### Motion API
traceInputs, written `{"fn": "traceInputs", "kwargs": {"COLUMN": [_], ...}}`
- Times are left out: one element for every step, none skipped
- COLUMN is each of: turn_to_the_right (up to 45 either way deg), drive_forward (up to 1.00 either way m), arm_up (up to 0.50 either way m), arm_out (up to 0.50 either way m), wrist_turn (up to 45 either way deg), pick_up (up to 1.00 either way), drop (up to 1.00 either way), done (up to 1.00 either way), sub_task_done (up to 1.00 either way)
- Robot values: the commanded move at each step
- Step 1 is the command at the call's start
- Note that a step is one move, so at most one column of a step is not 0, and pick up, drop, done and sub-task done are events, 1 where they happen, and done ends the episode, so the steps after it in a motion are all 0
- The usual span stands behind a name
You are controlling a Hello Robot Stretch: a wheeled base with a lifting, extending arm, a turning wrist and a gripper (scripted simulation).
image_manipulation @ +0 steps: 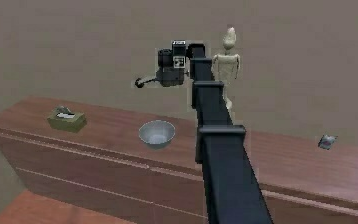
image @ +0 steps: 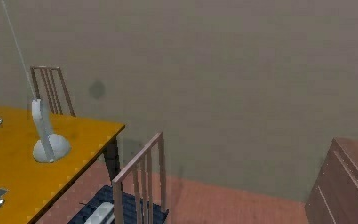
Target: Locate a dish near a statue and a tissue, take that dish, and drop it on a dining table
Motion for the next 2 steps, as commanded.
{"fn": "traceInputs", "kwargs": {"turn_to_the_right": [0.0, 0.0], "drive_forward": [0.00, 0.00], "arm_up": [-0.30, 0.00], "arm_out": [0.00, 0.00], "wrist_turn": [0.0, 0.0], "pick_up": [0.00, 1.00], "drop": [0.00, 0.00], "done": [0.00, 0.00], "sub_task_done": [0.00, 0.00]}}
